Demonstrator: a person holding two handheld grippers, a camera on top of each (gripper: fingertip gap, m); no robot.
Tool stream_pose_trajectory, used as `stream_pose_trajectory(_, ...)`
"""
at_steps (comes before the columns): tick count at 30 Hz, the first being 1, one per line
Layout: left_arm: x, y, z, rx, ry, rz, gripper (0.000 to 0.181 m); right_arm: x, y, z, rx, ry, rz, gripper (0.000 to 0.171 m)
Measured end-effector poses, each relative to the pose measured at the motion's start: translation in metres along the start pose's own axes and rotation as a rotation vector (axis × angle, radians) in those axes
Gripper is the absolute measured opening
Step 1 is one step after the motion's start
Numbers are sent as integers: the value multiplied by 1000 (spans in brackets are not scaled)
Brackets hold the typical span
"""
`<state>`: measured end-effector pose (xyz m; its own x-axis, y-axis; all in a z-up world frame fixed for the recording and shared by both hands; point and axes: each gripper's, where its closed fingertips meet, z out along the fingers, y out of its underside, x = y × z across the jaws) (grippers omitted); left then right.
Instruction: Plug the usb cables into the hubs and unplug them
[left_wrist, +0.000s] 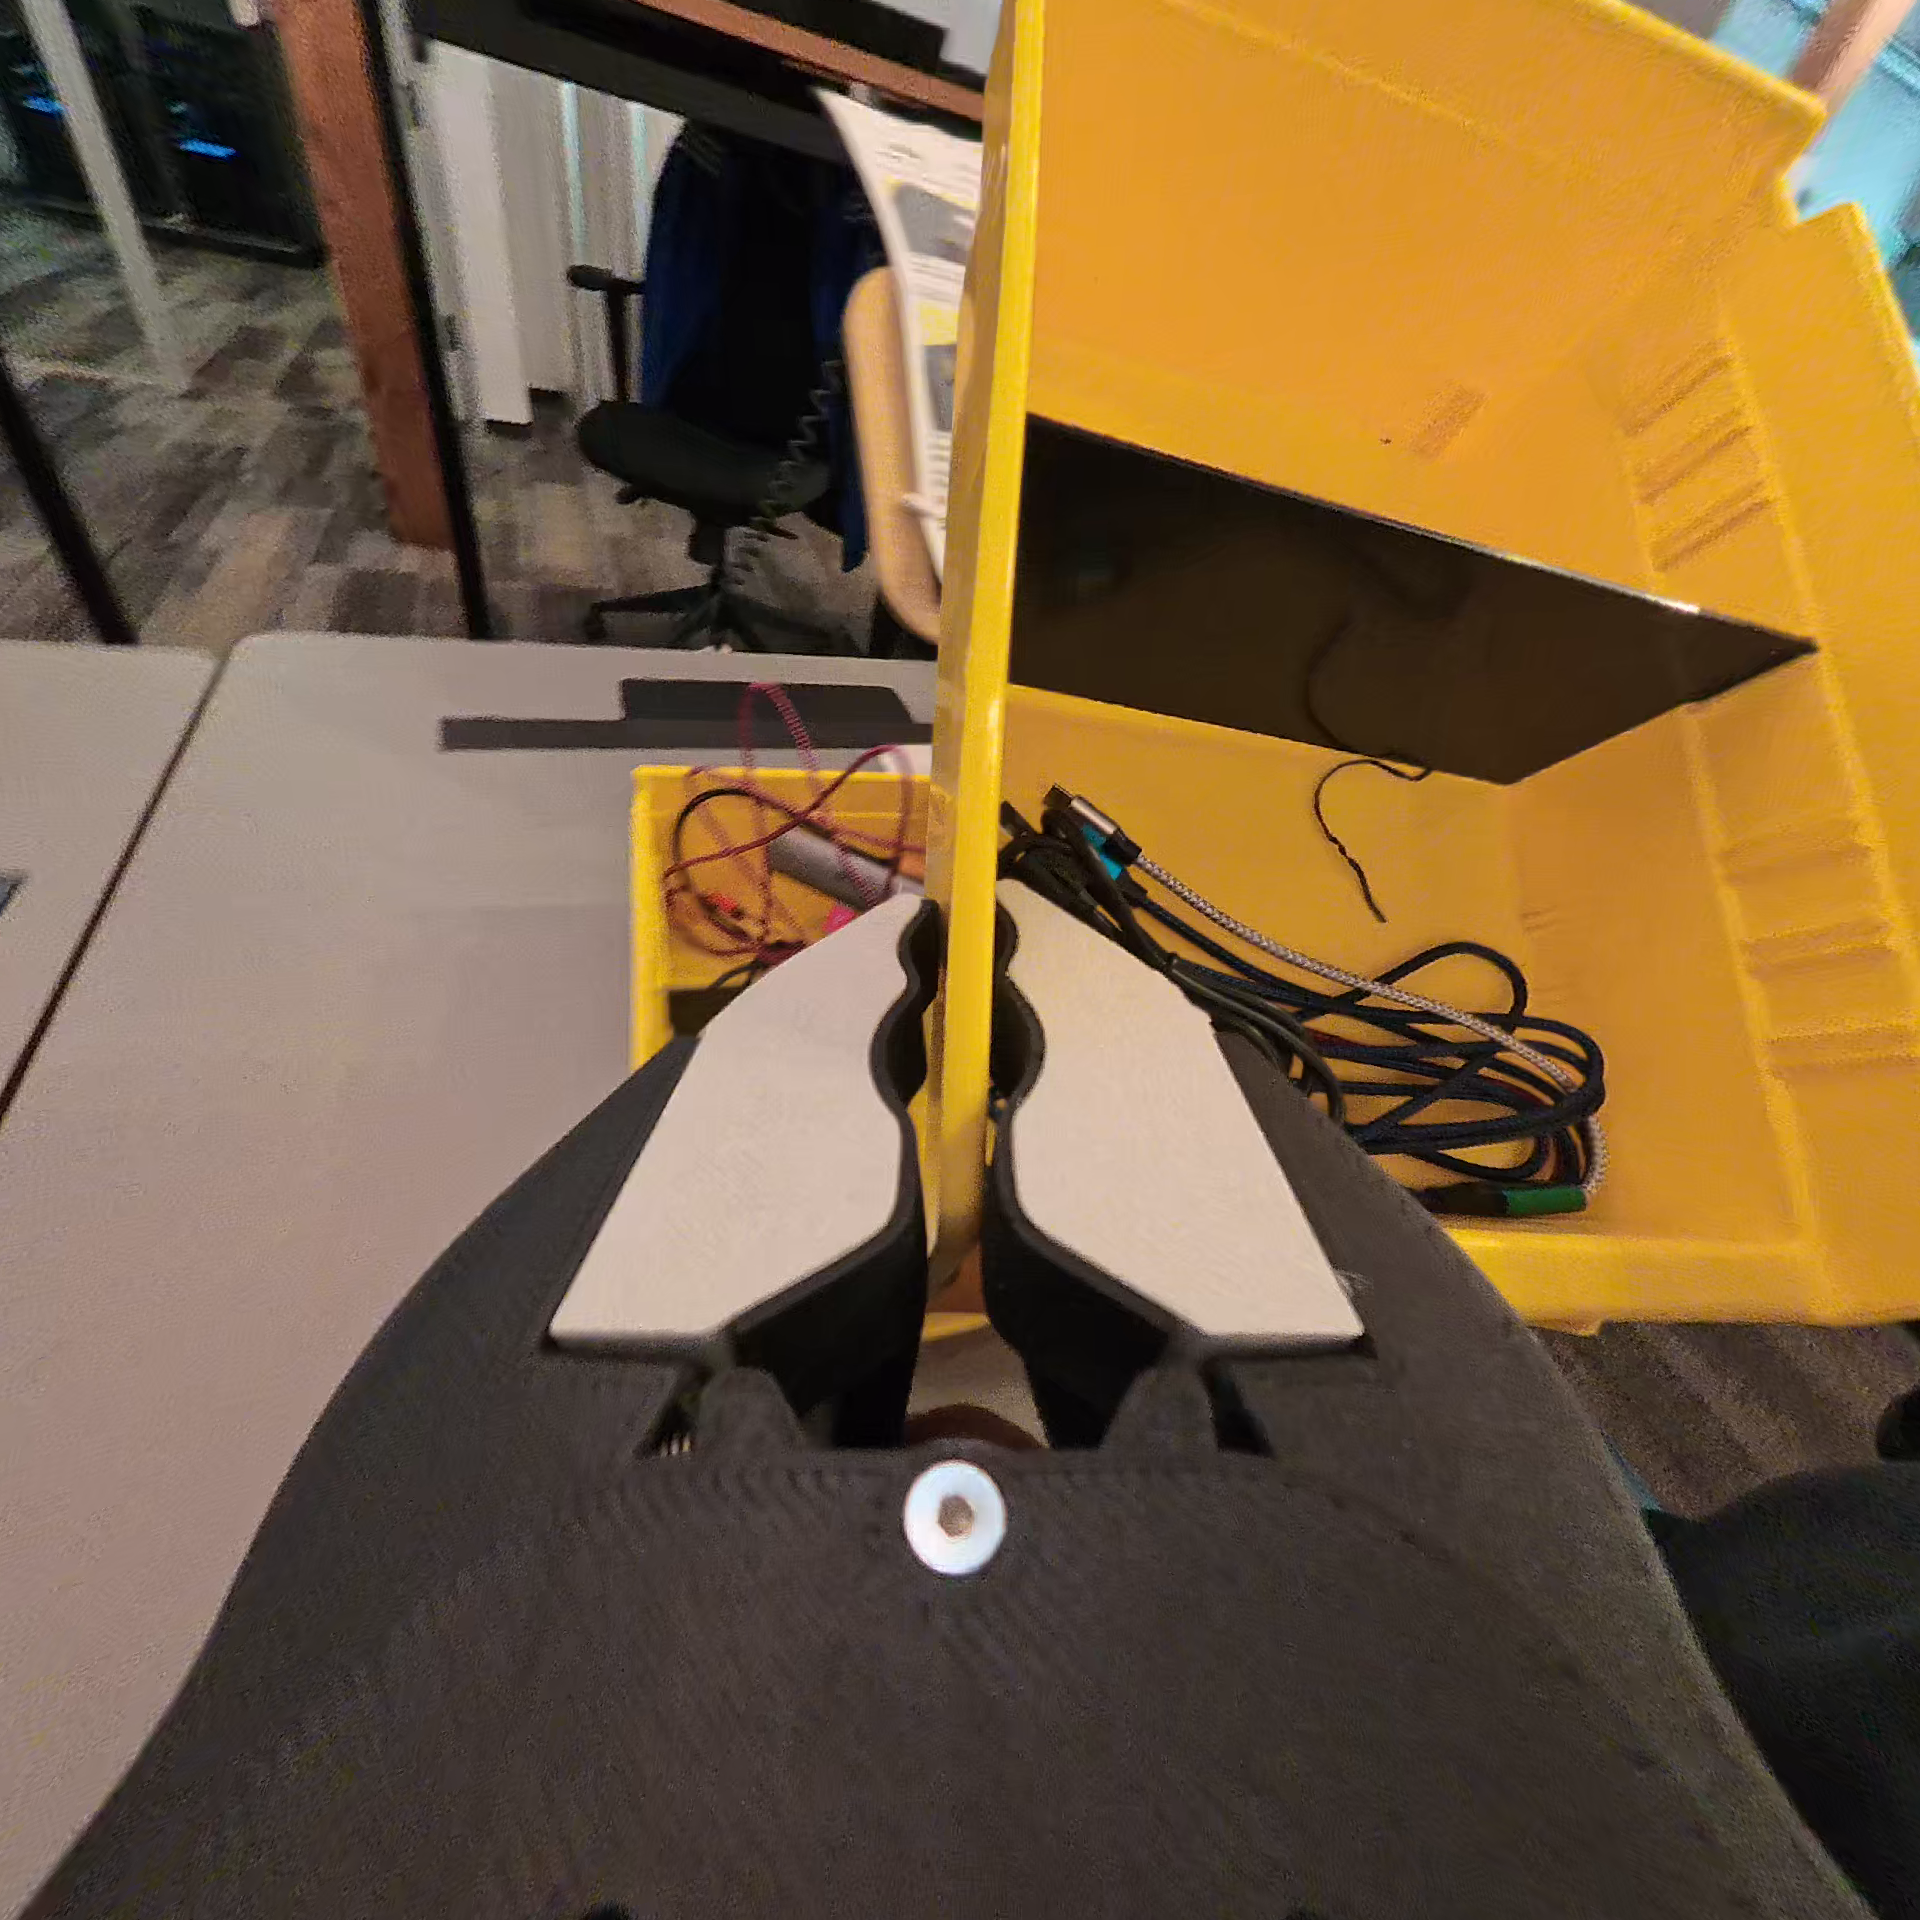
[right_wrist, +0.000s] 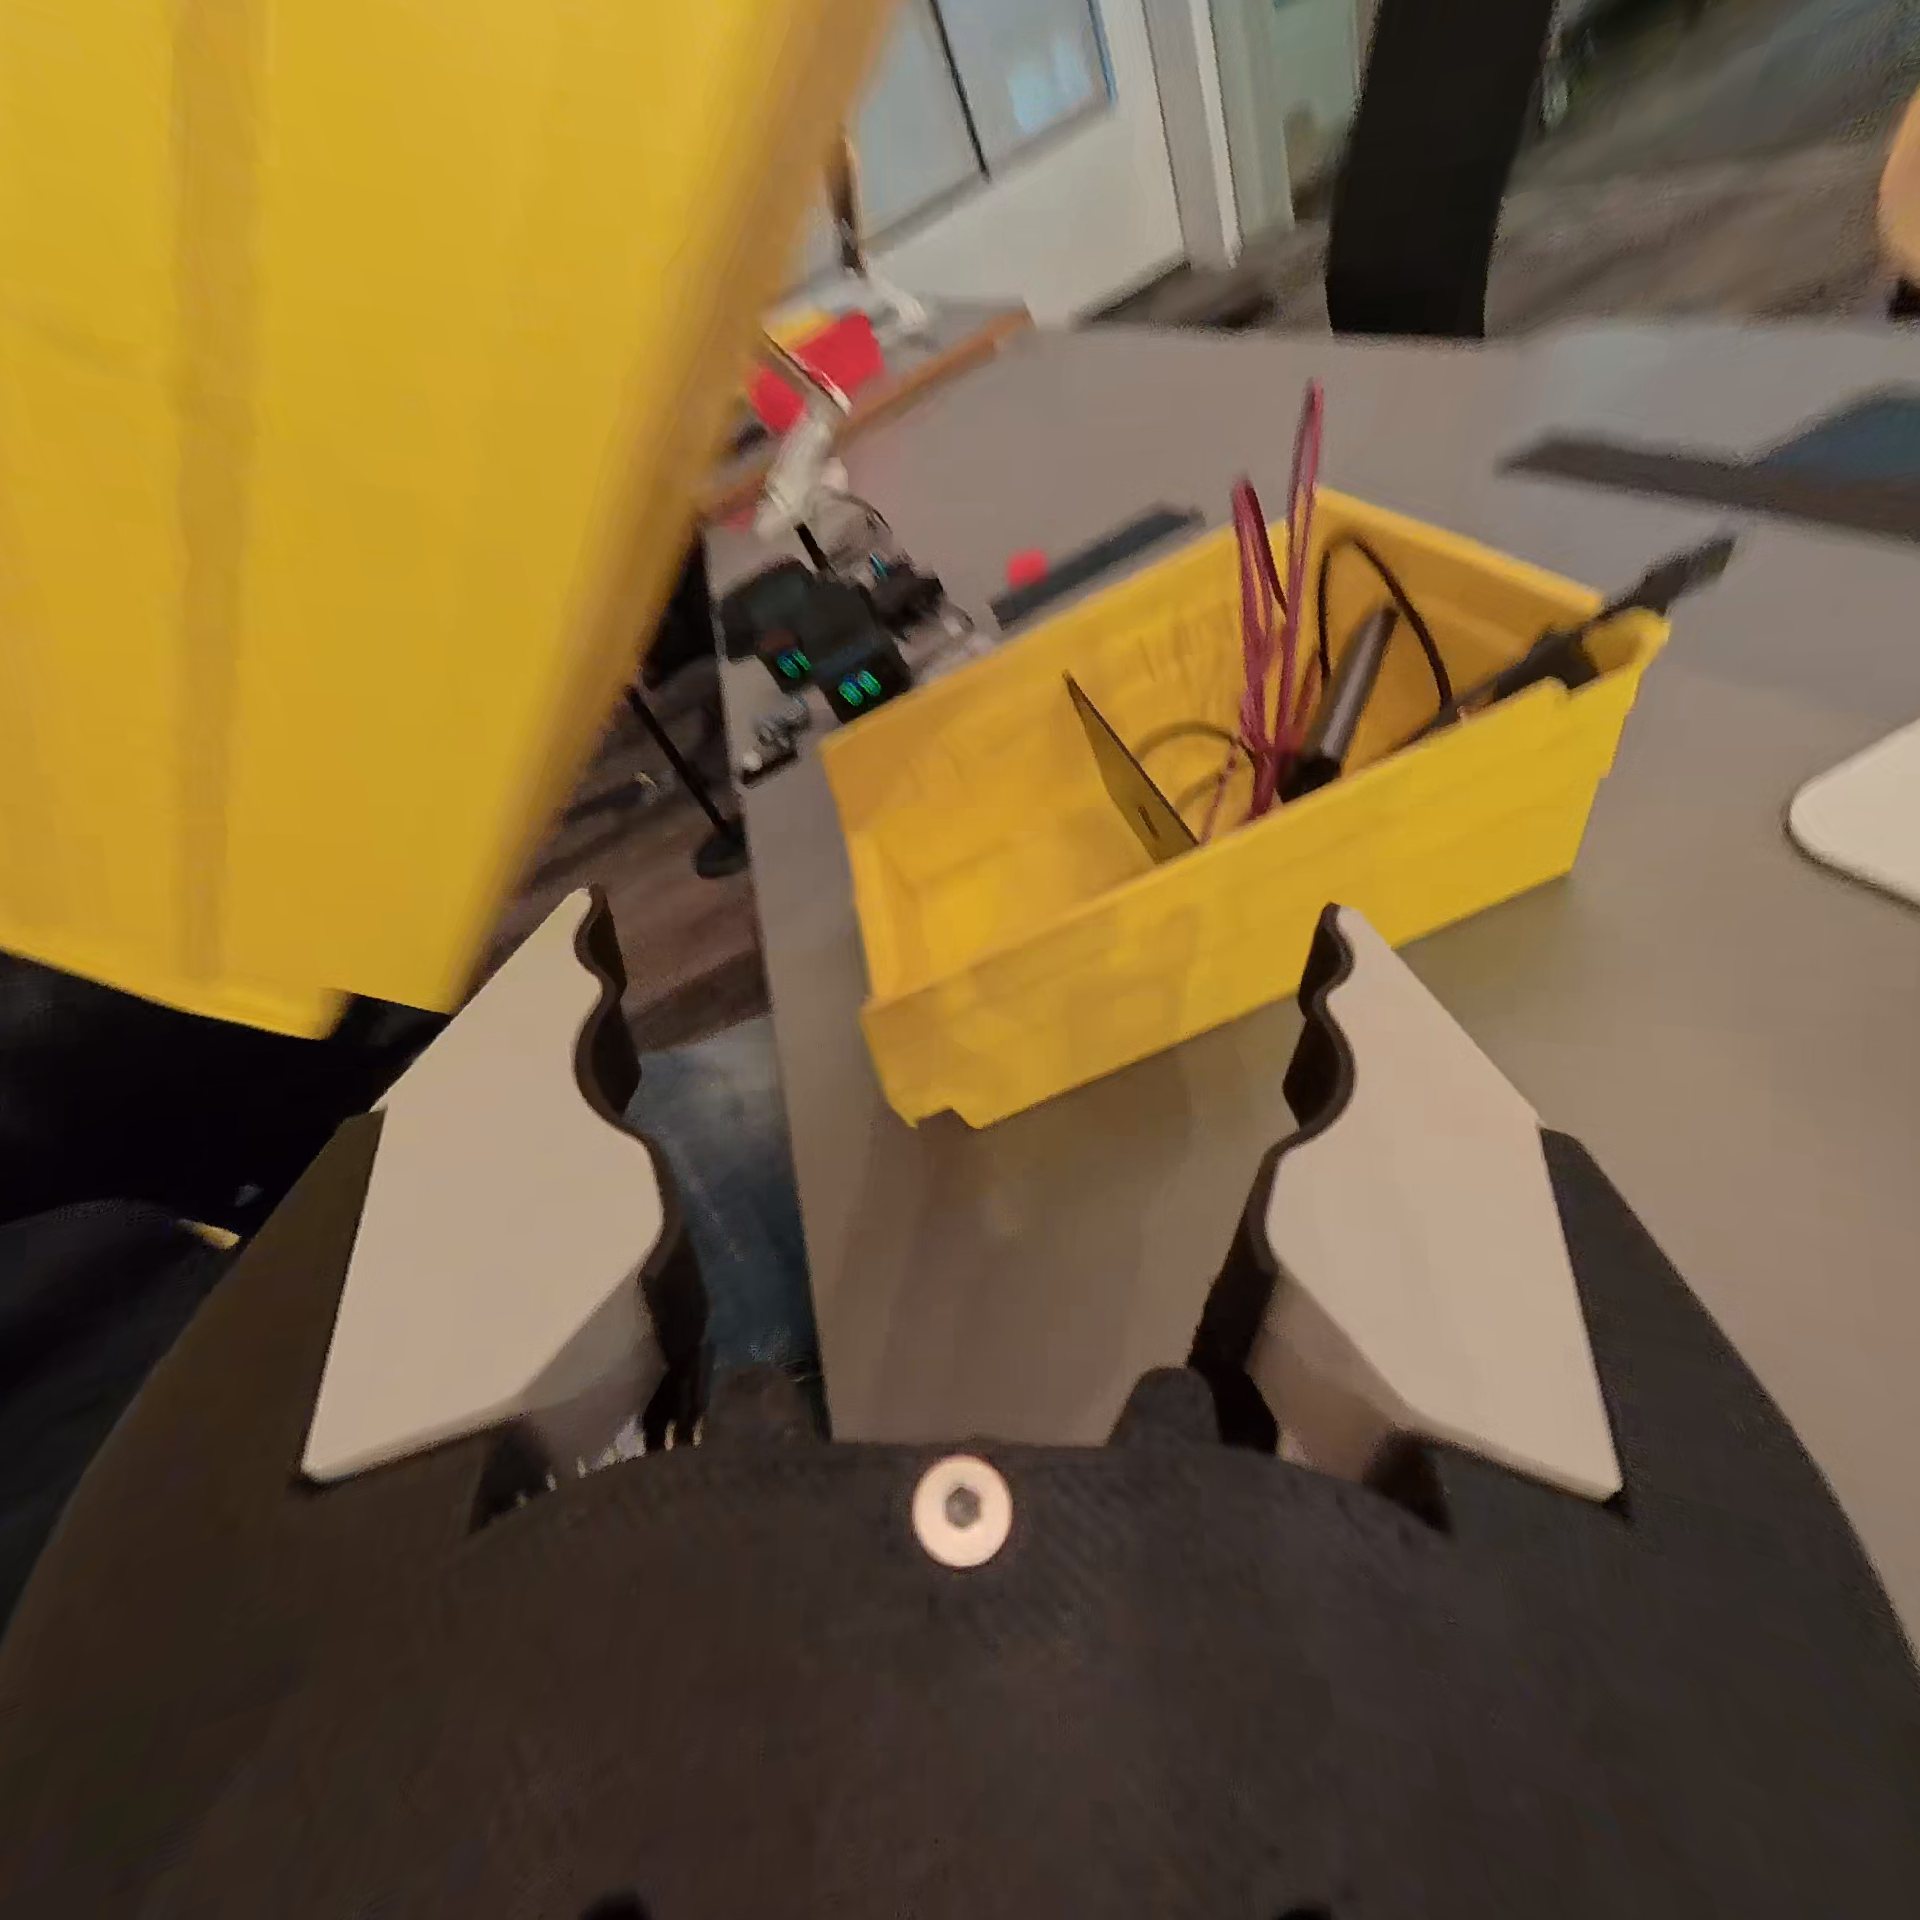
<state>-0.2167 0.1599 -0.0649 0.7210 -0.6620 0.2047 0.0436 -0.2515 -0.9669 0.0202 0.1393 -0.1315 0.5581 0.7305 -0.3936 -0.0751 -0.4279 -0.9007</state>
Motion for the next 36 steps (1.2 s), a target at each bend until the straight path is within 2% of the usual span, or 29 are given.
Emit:
stream_pose_trajectory(2, 30, -1, 35, -22, 48, 81, 6, -18, -22, -38, 120, -14, -70, 126)
stream_pose_trajectory(6, 90, 10, 108, -99, 149, 165, 6, -39, -33, -103, 257, 47, -106, 128)
stream_pose_trajectory(9, 131, 30, 156, -163, 213, 196, 6, -40, -35, -152, 380, 157, -116, 131)
stream_pose_trajectory(11, 157, 44, 188, -185, 261, 202, 6, -34, -28, -182, 474, 252, -129, 124)
stream_pose_trajectory(13, 184, 60, 218, -215, 276, 234, 6, -19, -12, -202, 483, 372, -110, 126)
stream_pose_trajectory(15, 210, 80, 244, -256, 290, 258, 6, 3, 8, -216, 440, 509, -80, 142)
stream_pose_trajectory(18, 245, 118, 272, -339, 334, 199, 7, 38, 34, -244, 380, 713, -73, 143)
stream_pose_trajectory(22, 274, 160, 295, -399, 335, 162, 7, 78, 63, -272, 302, 843, 16, 143)
stream_pose_trajectory(26, 296, 188, 302, -434, 378, 111, 15, 105, 88, -286, 205, 929, 33, 146)
stream_pose_trajectory(32, 316, 230, 289, -554, 432, 112, 27, 135, 122, -301, 102, 989, 112, 136)
stream_pose_trajectory(36, 326, 235, 279, -559, 489, 29, 36, 143, 127, -311, 13, 1034, 71, 125)
